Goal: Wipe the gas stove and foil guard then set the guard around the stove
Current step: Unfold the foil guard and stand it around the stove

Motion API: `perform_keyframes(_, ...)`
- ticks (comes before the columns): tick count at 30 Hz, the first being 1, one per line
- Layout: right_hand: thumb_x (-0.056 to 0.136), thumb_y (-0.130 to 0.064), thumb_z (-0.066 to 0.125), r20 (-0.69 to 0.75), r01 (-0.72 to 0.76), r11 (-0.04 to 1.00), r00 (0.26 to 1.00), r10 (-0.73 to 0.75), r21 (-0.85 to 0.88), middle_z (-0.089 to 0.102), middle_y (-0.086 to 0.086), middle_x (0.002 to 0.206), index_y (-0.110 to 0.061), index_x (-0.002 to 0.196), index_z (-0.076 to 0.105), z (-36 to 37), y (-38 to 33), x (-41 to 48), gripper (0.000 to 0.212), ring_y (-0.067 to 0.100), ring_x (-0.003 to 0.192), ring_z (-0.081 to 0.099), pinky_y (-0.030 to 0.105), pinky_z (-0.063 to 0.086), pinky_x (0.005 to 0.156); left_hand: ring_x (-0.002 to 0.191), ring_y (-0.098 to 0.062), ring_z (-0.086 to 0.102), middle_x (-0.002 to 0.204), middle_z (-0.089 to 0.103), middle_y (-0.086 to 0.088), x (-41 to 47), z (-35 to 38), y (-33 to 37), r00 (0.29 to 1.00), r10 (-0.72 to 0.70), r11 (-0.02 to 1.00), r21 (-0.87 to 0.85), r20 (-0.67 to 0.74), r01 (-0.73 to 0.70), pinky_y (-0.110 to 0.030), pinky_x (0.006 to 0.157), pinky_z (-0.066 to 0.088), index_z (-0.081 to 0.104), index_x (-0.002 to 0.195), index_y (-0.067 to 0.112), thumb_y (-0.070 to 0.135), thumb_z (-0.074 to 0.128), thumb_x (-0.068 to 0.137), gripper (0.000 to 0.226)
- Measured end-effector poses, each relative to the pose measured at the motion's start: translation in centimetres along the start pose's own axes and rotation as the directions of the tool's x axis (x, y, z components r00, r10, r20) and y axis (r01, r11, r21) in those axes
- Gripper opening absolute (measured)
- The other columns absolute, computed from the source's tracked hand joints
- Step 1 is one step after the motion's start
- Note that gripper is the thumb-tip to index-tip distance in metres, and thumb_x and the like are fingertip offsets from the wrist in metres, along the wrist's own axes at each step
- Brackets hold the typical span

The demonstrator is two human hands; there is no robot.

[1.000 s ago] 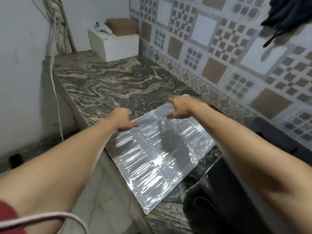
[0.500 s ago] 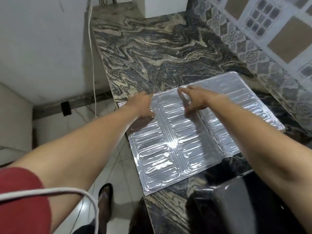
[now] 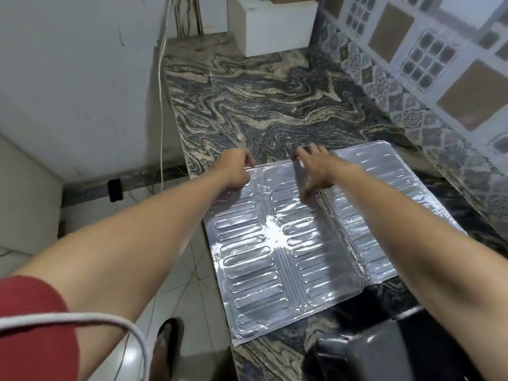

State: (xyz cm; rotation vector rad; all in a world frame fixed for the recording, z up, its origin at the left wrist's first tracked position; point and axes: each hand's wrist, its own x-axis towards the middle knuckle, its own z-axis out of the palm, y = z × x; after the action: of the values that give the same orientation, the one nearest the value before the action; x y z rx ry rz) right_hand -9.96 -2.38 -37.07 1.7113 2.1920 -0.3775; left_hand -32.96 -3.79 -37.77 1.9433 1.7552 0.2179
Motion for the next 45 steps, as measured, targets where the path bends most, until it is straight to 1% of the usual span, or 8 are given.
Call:
perform_keyframes(5, 0.077, -0.037, 0.076, -0.183, 0.036, 0.998, 0.983, -0.025, 0.058, 0.058, 0.016, 0.127, -0.019, 0.123, 0.041, -3.4, 0.9, -2.4, 0.061, 0.038, 0.115, 0.053, 0.047, 0.044, 0.095, 0.097, -0.019, 0.062, 0.102, 0.066, 0.001, -1.0, -3.2, 2.0, 0.995, 0.096, 0.994, -0.056, -0.033, -0.097, -0.025, 0.081, 0.046, 0.067, 0.113, 0.021, 0.009, 0.071, 0.079, 0.036)
perform_keyframes(13, 0.074, -0.041, 0.081, -0.418, 0.007, 0.994, 0.907, 0.038, 0.105, 0.063, 0.01, 0.125, -0.027, 0.125, 0.056, -11.3, 2.0, -10.0, 0.059, 0.035, 0.117, 0.058, 0.051, 0.048, 0.095, 0.093, -0.013, 0.065, 0.103, 0.074, -0.001, -4.7, -13.8, 8.2, 0.916, 0.37, 0.928, 0.019, -0.157, -0.372, -0.017, 0.08, 0.041, 0.075, 0.111, 0.021, 0.008, 0.066, 0.085, 0.031)
perform_keyframes(20, 0.088, -0.013, 0.067, -0.57, -0.017, 0.986, 0.814, 0.11, 0.165, 0.069, 0.011, 0.111, -0.012, 0.114, 0.063, -16.2, 1.6, -16.6, 0.027, 0.028, 0.097, 0.062, 0.028, 0.039, 0.075, 0.088, -0.014, 0.068, 0.101, 0.076, -0.009, -6.2, -20.5, 11.8, 0.825, 0.534, 0.843, 0.037, -0.185, -0.537, -0.021, 0.081, 0.05, 0.076, 0.106, 0.014, -0.001, 0.064, 0.084, 0.029)
perform_keyframes(24, 0.086, -0.007, 0.062, -0.64, -0.071, 0.971, 0.74, 0.205, 0.228, 0.07, 0.01, 0.101, -0.018, 0.103, 0.065, -17.8, 1.4, -19.3, 0.02, 0.031, 0.094, 0.064, 0.033, 0.048, 0.075, 0.089, -0.016, 0.071, 0.099, 0.077, -0.005, -5.2, -22.4, 13.1, 0.767, 0.619, 0.78, 0.023, -0.171, -0.625, -0.018, 0.078, 0.048, 0.076, 0.101, 0.021, 0.013, 0.07, 0.087, 0.017)
perform_keyframes(32, 0.094, -0.012, 0.06, -0.6, -0.203, 0.915, 0.701, 0.385, 0.349, 0.071, 0.01, 0.111, -0.014, 0.108, 0.069, -16.6, 1.1, -20.9, 0.017, 0.029, 0.105, 0.063, 0.026, 0.036, 0.073, 0.088, -0.009, 0.068, 0.092, 0.077, 0.0, -0.9, -21.4, 16.4, 0.703, 0.694, 0.717, 0.059, -0.154, -0.695, -0.015, 0.076, 0.044, 0.079, 0.093, 0.027, 0.018, 0.075, 0.086, 0.012)
perform_keyframes(36, 0.095, -0.009, 0.06, -0.538, -0.305, 0.867, 0.688, 0.486, 0.394, 0.071, 0.005, 0.118, -0.018, 0.118, 0.068, -14.9, 0.9, -19.8, 0.026, 0.024, 0.11, 0.064, 0.023, 0.037, 0.077, 0.09, -0.012, 0.071, 0.083, 0.075, 0.014, 3.0, -18.8, 16.3, 0.721, 0.681, 0.731, 0.057, -0.128, -0.68, -0.036, 0.087, 0.057, 0.067, 0.062, 0.053, 0.023, 0.075, 0.083, 0.037)
perform_keyframes(40, 0.094, -0.005, 0.06, -0.532, -0.354, 0.826, 0.638, 0.556, 0.439, 0.069, 0.004, 0.121, -0.017, 0.12, 0.068, -15.2, 0.9, -19.1, 0.03, 0.021, 0.114, 0.062, 0.024, 0.04, 0.084, 0.1, -0.021, 0.067, 0.102, 0.075, 0.006, 3.6, -17.8, 16.8, 0.647, 0.744, 0.666, 0.098, -0.167, -0.74, -0.04, 0.089, 0.053, 0.074, 0.093, 0.035, 0.033, 0.065, 0.092, 0.01)
perform_keyframes(45, 0.095, -0.008, 0.062, -0.513, -0.38, 0.794, 0.614, 0.601, 0.475, 0.071, 0.004, 0.117, -0.014, 0.117, 0.07, -16.5, 1.5, -18.4, 0.025, 0.018, 0.105, 0.063, 0.025, 0.041, 0.083, 0.104, -0.023, 0.066, 0.107, 0.075, 0.004, 5.1, -17.4, 17.6, 0.575, 0.8, 0.599, 0.161, -0.17, -0.785, -0.039, 0.089, 0.05, 0.074, 0.102, 0.029, 0.04, 0.061, 0.094, 0.019)
